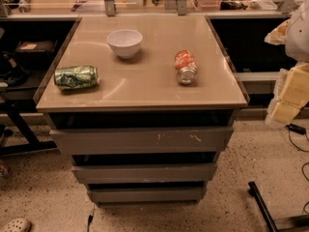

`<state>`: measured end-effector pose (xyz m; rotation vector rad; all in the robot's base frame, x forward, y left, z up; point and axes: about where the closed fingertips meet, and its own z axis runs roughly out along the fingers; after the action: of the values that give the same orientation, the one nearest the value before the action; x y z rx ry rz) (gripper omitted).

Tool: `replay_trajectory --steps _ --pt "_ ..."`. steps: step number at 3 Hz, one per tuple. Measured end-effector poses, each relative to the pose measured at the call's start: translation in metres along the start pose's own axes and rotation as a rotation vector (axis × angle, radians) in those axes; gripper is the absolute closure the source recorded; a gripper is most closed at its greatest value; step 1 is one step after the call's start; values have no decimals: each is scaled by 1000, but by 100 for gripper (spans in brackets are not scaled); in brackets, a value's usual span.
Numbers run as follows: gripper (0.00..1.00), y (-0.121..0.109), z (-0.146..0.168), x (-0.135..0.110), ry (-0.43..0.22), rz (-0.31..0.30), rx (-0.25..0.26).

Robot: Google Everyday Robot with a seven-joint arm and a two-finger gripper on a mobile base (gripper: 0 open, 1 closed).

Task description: Open bottom drawer

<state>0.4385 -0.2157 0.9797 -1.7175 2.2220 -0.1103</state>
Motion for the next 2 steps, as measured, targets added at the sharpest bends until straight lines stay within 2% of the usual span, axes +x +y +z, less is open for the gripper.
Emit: replay_trajectory --steps 1,2 --pt "0 0 0 0 0 0 0" --pt "0 5 10 5 9 37 1"
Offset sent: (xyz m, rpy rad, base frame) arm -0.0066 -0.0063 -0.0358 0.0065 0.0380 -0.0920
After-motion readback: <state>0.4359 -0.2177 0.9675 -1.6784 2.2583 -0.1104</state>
